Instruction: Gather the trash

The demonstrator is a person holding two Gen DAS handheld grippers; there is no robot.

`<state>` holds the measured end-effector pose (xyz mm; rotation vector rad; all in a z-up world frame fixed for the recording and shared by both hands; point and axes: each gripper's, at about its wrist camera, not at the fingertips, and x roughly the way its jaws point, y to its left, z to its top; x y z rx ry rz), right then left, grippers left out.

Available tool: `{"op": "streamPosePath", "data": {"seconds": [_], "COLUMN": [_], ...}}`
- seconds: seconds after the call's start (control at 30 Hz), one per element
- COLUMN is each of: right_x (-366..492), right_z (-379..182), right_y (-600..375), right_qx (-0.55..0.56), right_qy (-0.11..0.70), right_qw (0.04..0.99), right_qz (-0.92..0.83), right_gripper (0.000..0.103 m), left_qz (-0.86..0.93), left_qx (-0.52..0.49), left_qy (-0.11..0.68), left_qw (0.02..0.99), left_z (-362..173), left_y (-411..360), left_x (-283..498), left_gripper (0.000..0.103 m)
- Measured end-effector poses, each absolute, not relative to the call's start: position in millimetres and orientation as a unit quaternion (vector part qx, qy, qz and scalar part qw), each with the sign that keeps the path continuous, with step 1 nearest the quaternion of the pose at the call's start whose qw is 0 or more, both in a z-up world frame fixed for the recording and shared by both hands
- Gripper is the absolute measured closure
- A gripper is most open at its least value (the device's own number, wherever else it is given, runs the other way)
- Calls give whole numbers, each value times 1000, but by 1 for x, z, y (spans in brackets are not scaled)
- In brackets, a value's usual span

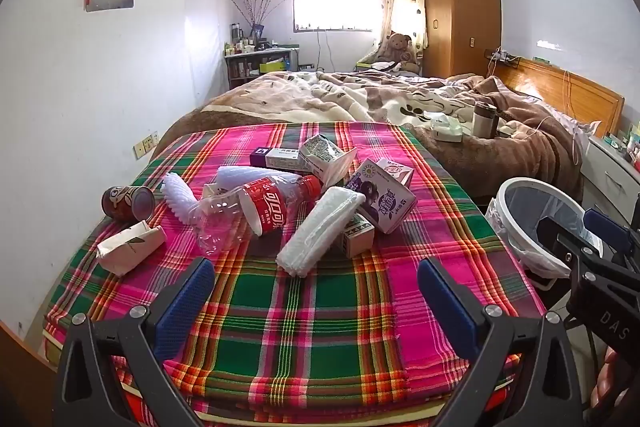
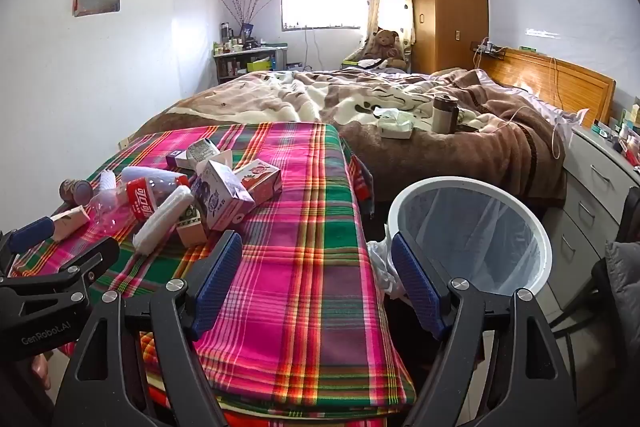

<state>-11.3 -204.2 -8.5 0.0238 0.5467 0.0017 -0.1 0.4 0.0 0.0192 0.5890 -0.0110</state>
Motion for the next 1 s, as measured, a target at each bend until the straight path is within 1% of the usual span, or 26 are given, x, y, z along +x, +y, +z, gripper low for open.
{"op": "streamPosePath", "data": {"seconds": [1.0], "right_x": [-13], "right_z": [-7], "right_y": [-206], "right_qx": [15], "right_qy": [267], "right_qw": [964], "right_qz": [0], "right_gripper": [24], "left_qz": [-4], "left_qx": [14], "left_qy": [287], "left_qw": [958], "left_z": [4], "left_y": [0], "left_x": [-3], "left_gripper": [0]}}
